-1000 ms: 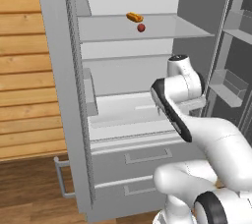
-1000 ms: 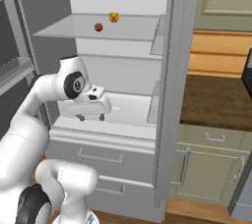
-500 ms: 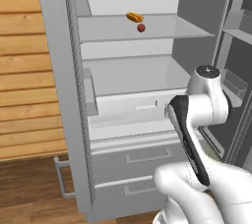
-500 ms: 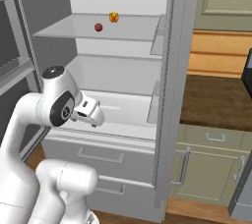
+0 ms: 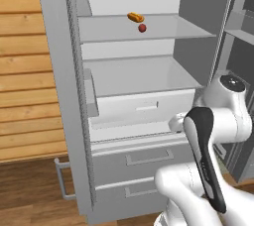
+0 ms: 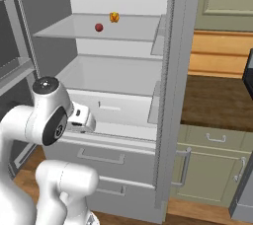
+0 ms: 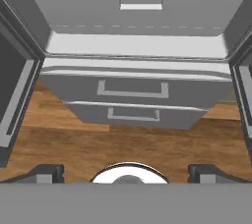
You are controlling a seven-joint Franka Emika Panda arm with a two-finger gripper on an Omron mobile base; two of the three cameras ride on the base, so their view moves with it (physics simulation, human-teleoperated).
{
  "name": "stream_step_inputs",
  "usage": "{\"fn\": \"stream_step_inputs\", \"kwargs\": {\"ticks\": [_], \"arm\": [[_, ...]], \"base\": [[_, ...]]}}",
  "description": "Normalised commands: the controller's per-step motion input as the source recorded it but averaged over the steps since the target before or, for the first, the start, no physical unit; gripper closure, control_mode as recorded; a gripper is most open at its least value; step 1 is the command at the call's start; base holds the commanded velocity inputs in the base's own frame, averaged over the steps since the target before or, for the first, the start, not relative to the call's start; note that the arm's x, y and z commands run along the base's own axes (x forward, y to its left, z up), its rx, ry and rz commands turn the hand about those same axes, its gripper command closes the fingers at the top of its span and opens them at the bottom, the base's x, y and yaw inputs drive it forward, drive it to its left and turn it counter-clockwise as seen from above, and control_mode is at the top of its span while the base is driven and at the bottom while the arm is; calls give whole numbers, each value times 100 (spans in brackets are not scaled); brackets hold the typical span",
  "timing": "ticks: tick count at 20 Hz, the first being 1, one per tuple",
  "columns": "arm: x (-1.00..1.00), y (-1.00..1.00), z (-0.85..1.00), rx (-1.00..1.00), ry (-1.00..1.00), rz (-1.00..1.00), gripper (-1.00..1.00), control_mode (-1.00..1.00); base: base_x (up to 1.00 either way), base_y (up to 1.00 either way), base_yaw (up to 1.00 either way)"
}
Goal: Take the strawberry from the fridge and place it on top of the pancake, located on the dining counter.
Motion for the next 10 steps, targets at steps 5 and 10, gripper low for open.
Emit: {"fn": "stream_step_inputs", "kwargs": {"ticks": [5, 10], "arm": [[-19, 4, -7, -2, 0, 11, -100, -100], [-2, 0, -14, -14, 5, -17, -100, -100]], "base": [[0, 0, 0], [0, 0, 0]]}}
